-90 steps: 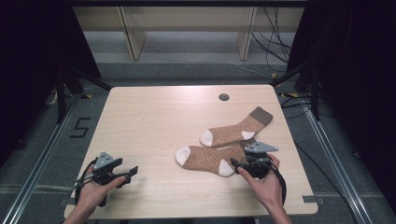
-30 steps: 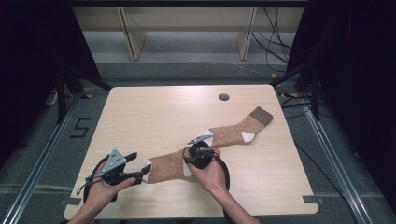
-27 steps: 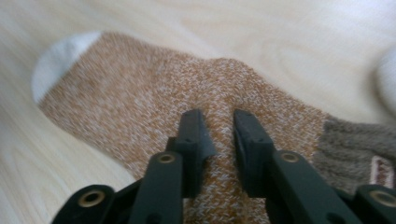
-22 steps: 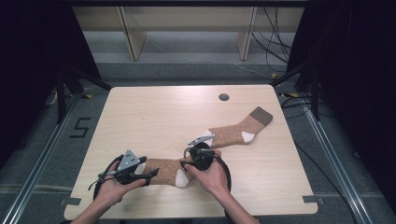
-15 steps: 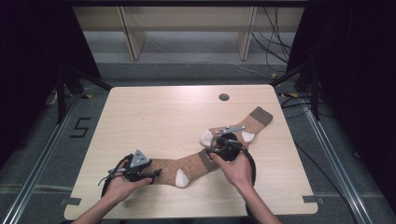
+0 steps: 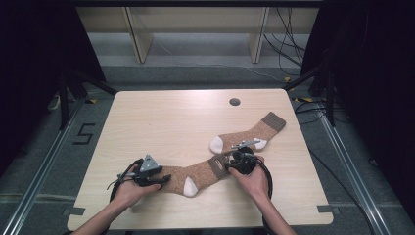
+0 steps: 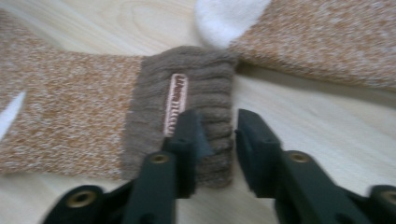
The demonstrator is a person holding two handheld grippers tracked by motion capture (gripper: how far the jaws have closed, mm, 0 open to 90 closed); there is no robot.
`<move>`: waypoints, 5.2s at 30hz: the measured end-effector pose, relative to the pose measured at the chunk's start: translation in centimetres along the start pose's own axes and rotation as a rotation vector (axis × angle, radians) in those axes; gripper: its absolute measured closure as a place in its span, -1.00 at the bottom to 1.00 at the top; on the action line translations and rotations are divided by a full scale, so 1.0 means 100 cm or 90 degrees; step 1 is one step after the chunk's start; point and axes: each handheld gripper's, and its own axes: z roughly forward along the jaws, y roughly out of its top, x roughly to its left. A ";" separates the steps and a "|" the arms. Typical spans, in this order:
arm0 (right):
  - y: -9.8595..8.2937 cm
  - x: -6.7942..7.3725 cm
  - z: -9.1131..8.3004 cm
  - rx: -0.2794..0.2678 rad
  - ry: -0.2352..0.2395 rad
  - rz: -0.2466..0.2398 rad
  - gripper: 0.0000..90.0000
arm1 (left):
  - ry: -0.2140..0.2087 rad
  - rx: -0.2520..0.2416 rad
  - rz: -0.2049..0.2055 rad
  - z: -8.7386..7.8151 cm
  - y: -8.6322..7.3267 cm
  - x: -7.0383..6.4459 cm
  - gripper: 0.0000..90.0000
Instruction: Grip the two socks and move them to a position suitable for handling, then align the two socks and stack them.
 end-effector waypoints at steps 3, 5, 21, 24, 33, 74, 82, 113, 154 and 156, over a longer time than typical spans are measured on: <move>-0.001 0.000 -0.002 0.009 0.007 0.000 0.86 | -0.002 -0.005 -0.005 0.001 0.000 0.001 0.15; -0.002 0.000 -0.002 0.010 0.011 -0.006 0.88 | 0.000 -0.011 -0.009 0.002 0.000 0.001 0.15; -0.008 -0.004 -0.033 0.027 0.019 -0.031 0.42 | -0.004 -0.050 -0.020 -0.003 0.000 -0.001 -0.19; 0.011 -0.023 -0.046 -0.029 -0.025 0.010 0.31 | 0.004 -0.101 -0.045 -0.014 0.004 0.000 -0.24; 0.053 -0.099 -0.027 -0.044 -0.158 0.066 -0.03 | 0.019 -0.137 -0.072 -0.025 -0.003 0.000 -0.27; 0.072 -0.023 -0.002 -0.104 -0.041 0.082 0.77 | 0.034 -0.141 -0.079 -0.026 -0.005 0.003 -0.26; 0.073 0.016 0.022 -0.081 -0.051 0.086 0.73 | 0.034 -0.141 -0.077 -0.025 -0.004 0.003 -0.26; 0.053 0.011 -0.021 -0.101 -0.006 -0.038 -0.22 | 0.078 -0.175 -0.116 -0.031 -0.004 0.013 -0.52; 0.052 -0.052 0.007 -0.080 -0.080 0.009 -0.03 | 0.059 -0.021 -0.143 0.001 0.026 0.070 -0.22; 0.055 -0.050 0.013 -0.072 -0.081 0.016 -0.01 | 0.056 -0.011 -0.147 0.003 0.025 0.073 -0.21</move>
